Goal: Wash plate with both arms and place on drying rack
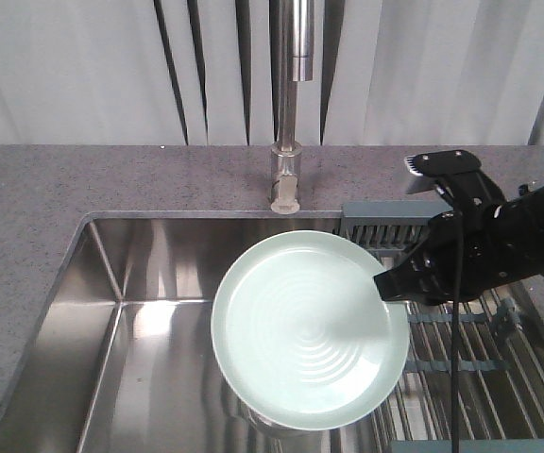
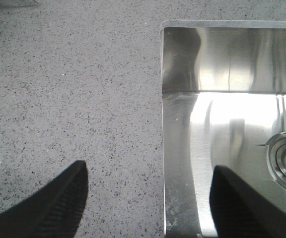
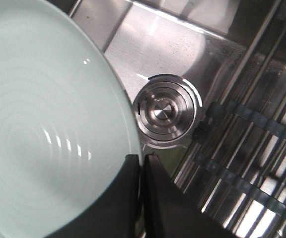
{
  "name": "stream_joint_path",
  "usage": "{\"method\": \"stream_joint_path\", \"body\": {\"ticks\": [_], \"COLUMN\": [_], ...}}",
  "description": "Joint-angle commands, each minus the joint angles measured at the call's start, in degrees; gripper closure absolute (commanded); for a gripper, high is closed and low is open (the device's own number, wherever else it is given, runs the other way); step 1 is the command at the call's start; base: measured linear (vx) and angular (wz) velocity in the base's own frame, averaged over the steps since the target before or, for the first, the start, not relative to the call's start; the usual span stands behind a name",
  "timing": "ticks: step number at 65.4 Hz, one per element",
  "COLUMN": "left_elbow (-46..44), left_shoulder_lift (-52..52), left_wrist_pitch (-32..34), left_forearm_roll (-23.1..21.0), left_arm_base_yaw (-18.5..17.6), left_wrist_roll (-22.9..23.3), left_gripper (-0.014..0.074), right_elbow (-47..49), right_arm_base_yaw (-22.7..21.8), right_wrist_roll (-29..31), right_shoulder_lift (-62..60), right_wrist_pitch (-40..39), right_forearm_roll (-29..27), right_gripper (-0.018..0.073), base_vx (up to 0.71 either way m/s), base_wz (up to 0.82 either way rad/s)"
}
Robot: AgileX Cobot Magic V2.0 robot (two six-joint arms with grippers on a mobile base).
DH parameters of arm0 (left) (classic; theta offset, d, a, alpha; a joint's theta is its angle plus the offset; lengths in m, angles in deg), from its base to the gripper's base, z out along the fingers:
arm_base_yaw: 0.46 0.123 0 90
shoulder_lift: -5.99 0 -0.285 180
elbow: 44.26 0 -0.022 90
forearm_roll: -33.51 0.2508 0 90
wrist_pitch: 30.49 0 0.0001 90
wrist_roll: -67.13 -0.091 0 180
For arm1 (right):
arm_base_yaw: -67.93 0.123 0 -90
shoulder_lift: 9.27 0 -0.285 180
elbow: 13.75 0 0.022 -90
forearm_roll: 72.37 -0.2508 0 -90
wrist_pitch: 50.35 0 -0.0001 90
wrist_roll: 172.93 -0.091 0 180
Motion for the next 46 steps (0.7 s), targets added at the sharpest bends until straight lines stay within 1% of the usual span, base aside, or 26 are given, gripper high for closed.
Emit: {"method": "stream_joint_path", "body": {"ticks": [1, 8, 27, 46], "left_elbow": [-1.6, -1.6, -1.6, -1.6], "left_shoulder_lift": [0.1, 0.1, 0.1, 0.1], "left_wrist_pitch": [3.1, 3.1, 3.1, 3.1], "left_forearm_roll": [0.4, 0.4, 0.4, 0.4], "left_arm_base_yaw": [0.0, 0.0, 0.0, 0.0], "left_wrist_roll": [0.6, 0.6, 0.6, 0.6], "left_gripper": [0.0115, 0.0115, 0.0115, 0.0115], "right_elbow": [1.6, 1.8, 7.9, 18.1], "right_arm_base_yaw": [2.9, 4.7, 8.4, 8.3], "right_wrist_roll": [-0.9, -1.7, -2.8, -2.8], "right_shoulder_lift": [-1.9, -1.5, 4.6, 12.1], "right_wrist_pitch": [-4.6, -6.9, -6.7, -4.9], "right_forearm_roll": [-1.7, -2.0, -1.8, -0.8], "right_gripper": [0.0561, 0.0561, 0.0561, 0.0561], "base_vx": [0.00, 0.00, 0.00, 0.00], "base_wz": [0.00, 0.00, 0.00, 0.00]}}
